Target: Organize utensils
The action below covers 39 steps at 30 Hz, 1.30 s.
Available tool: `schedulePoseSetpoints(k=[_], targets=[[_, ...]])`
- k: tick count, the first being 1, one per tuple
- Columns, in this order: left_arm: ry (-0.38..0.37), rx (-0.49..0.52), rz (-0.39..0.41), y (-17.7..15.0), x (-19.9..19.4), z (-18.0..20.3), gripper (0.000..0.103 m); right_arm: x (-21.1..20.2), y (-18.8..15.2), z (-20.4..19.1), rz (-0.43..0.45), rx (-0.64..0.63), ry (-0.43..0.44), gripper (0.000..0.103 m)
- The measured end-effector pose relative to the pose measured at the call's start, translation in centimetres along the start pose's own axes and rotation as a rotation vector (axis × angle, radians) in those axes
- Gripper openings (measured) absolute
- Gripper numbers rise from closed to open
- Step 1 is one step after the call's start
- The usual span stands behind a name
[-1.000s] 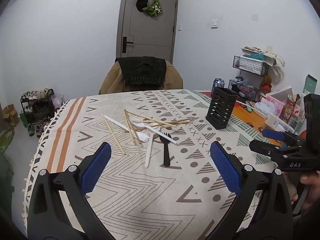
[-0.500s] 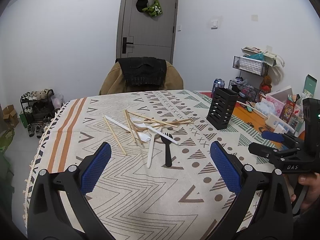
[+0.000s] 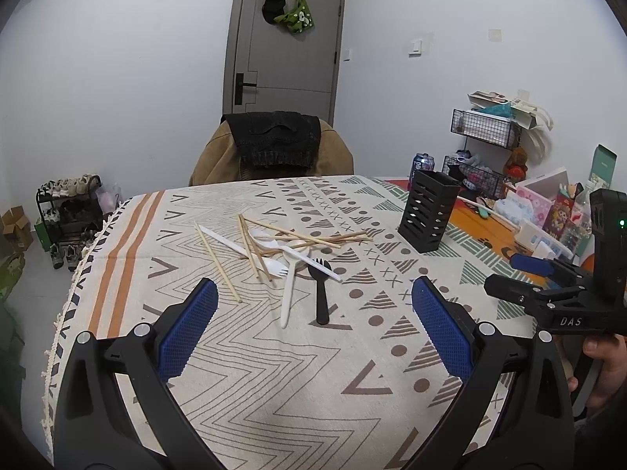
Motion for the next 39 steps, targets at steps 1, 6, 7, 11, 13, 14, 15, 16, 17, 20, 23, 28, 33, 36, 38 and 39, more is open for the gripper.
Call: schedulePoseSetpoints(k=[1,6,7,11,13,14,15,16,17,20,23,28,33,36,38,39], targets=[[-0.002,0.003,-0.001,0.0,0.0,0.0,0.099,-0.1,0.0,0.0,0.006,-0.002,-0.003,0.095],[-0.007,0.007,0.003,0.1,-0.3,0.0,0.099,-0.3,0.1,-0.2,0.024,-0.023,-0.036,0.096],[-0.01,0.006,0.004,0.1,-0.3,-0.1,0.099,-0.3,0.1,-0.2,0.021,-0.021,-0.035,0.096],[-0.015,0.008,0.005,0.2,-0.3,0.1,0.099,-0.6,0.2,-0.3,0.027,-0.027,-0.038,0.096],[-0.018,0.009,0.007,0.3,-0.3,0.1,0.099,-0.8,0.3,-0.4,0.033,-0.026,-0.037,0.096],[-0.016,0.012,0.012,0.4,-0.5,0.2,0.099,-0.8,0.4,-0.5,0.034,-0.027,-0.035,0.096],[-0.013,0.014,0.015,0.5,-0.5,0.2,0.099,-0.8,0.3,-0.5,0.035,-0.028,-0.035,0.096],[-0.012,0.014,0.017,0.6,-0.6,0.2,0.099,-0.8,0.3,-0.5,0.034,-0.027,-0.033,0.096],[-0.013,0.013,0.018,0.6,-0.7,0.2,0.099,-0.8,0.3,-0.5,0.034,-0.025,-0.029,0.096],[-0.008,0.018,0.023,0.9,-1.1,0.1,0.099,-0.9,0.4,-0.5,0.038,-0.019,-0.029,0.096],[-0.006,0.02,0.029,1.0,-1.4,0.0,0.099,-0.9,0.4,-0.5,0.042,-0.016,-0.029,0.096],[-0.005,0.017,0.025,1.0,-1.6,-0.2,0.099,-1.0,0.5,-0.4,0.041,-0.019,-0.032,0.096],[-0.004,0.014,0.028,1.0,-1.6,-0.4,0.099,-1.2,0.6,-0.3,0.049,-0.011,-0.029,0.096],[-0.004,0.016,0.033,1.2,-1.7,-0.5,0.099,-1.1,0.5,-0.1,0.047,-0.004,-0.027,0.096],[-0.004,0.019,0.033,1.3,-1.6,-0.4,0.099,-1.2,0.6,0.0,0.05,-0.005,-0.031,0.096],[-0.004,0.02,0.034,1.3,-1.6,-0.4,0.099,-1.2,0.6,0.0,0.052,-0.004,-0.032,0.096]])
Point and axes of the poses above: each gripper's, at about its wrist camera, not at the fingertips, and x roughly the way its jaws point, z to its right, y to its top, the point moved 3 cm from there along x, roughly the way its jaws point, and after that the axes turned 4 degrees about x, right-handed, at the moved point
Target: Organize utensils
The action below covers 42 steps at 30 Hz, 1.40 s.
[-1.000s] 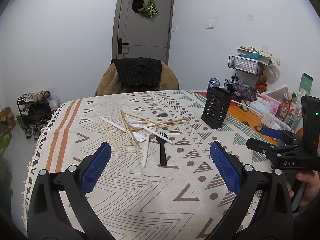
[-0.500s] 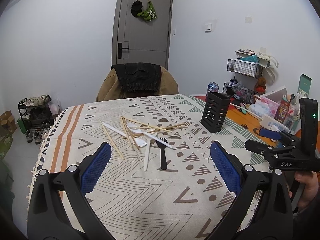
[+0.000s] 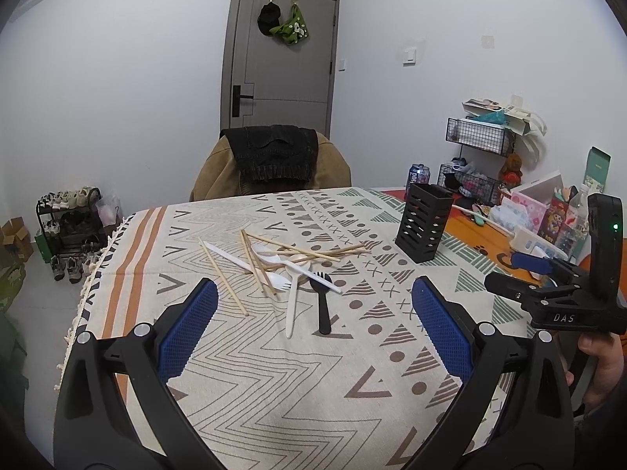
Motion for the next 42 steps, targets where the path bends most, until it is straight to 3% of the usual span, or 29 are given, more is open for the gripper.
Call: schedulePoseSetpoints(k=[17,21,24,26,36,42], targets=[[0.011,-0.014,-0.021,-0.4,1.3,-1.6,0.097,0.2,0.5,-0.1,-0.025,0.001,0.046,0.096],[0.025,-0.036,-0.056,-0.6,2.7,-2.9,0.088,1.5,0.4,0.1,-0.062,0.014,0.069,0.095],[0.034,-0.059,-0.104,-1.0,4.3,-3.9,0.075,2.7,0.4,0.3,-0.087,0.031,0.082,0.095],[0.034,-0.069,-0.145,-1.5,5.6,-4.4,0.063,3.5,0.5,0.3,-0.099,0.036,0.092,0.09],[0.071,-0.073,-0.266,-3.0,10.0,-5.5,0.052,6.7,1.4,0.3,-0.152,0.046,0.138,0.076],[0.102,-0.091,-0.352,-3.8,12.6,-6.4,0.04,8.3,2.1,-0.1,-0.171,0.036,0.16,0.072]])
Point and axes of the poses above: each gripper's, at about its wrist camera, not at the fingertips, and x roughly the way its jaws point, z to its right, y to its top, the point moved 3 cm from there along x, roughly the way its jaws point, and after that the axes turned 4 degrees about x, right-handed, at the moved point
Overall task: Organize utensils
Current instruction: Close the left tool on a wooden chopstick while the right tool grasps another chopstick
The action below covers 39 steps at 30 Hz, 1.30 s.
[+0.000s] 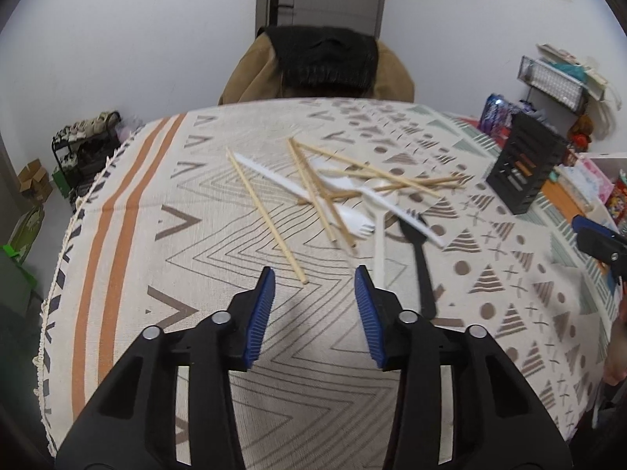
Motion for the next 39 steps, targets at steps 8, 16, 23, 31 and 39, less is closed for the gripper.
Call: schedulePoseSetpoints(k=[8,16,23,31,39], targets=[[0.033,-0.014,-0.076,0.2,2.7,-0.3,0.031,1.6,1.2,-0.7,-0.028,-0.013,0.024,0.072],[0.047,-0.037,-0.119,0.2,4.3,-0.6,0.024,3.6,2.4,-3.0,-0.088,-0.079,0.051,0.072],[0.072,-0.071,-0.117,0.3,4.1,-1.7,0.007,6.9,2.3,-6.7,-0.157,-0.119,0.121,0.063],[0.079,-0.12,-0.048,0.1,0.9,-4.4,0.006,10.5,1.4,-10.7,-0.238,-0.188,0.16,0.047],[0.069,-0.127,0.049,1.0,-2.9,-5.5,0.006,14.5,0.5,-12.1,-0.305,-0.202,0.128,0.03]])
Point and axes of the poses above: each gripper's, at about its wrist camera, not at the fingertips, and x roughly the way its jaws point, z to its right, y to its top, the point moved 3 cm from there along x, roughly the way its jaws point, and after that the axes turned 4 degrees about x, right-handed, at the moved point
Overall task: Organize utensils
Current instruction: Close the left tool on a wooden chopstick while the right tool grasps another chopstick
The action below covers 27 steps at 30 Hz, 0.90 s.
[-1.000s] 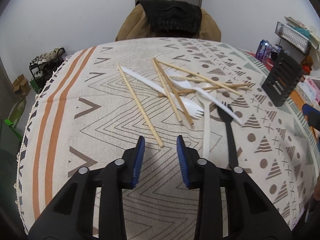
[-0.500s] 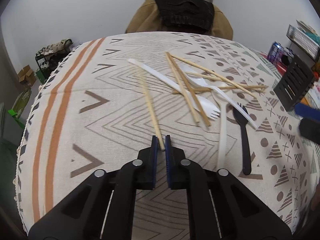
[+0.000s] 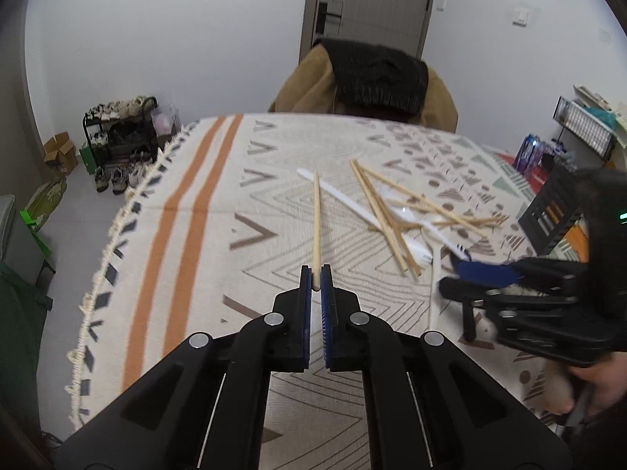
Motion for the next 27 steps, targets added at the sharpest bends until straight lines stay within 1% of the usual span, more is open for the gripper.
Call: schedulePoseSetpoints(k=[2,7,12,13,14,16,17,21,27], targets=[[-0.004,-0.002,0.023,0.3,-0.8,-0.2,0.006,0.8,0.1,-0.1,-0.009,0.004,-0.007,0.027],[-0.016,-0.012,0.071,0.9,-2.2,-0.7,0.006,1.9,0.8,-0.5,-0.003,-0.017,-0.035,0.027],[-0.022,-0.016,0.111,1.5,-3.5,-0.9,0.005,2.5,1.3,-1.1,-0.012,-0.037,-0.047,0.023],[-0.022,-0.016,0.117,1.6,-3.7,-1.0,0.006,2.8,1.3,-1.3,-0.017,-0.046,-0.054,0.021],[-0.021,-0.015,0.123,1.7,-3.8,-1.0,0.005,3.1,1.3,-1.3,-0.023,-0.052,-0.061,0.015],[-0.02,-0.016,0.13,1.8,-4.0,-1.1,0.005,3.4,1.3,-1.2,-0.026,-0.049,-0.068,0.008],[-0.019,-0.017,0.133,1.9,-4.1,-1.1,0.005,3.3,1.3,-1.0,-0.021,-0.042,-0.066,0.008],[-0.019,-0.013,0.168,2.7,-5.0,-0.9,0.005,1.6,1.2,-0.4,0.017,-0.018,-0.052,0.006],[-0.011,-0.005,0.22,4.1,-6.2,-0.5,0.005,-3.6,1.5,0.4,0.132,0.003,-0.057,0.005]])
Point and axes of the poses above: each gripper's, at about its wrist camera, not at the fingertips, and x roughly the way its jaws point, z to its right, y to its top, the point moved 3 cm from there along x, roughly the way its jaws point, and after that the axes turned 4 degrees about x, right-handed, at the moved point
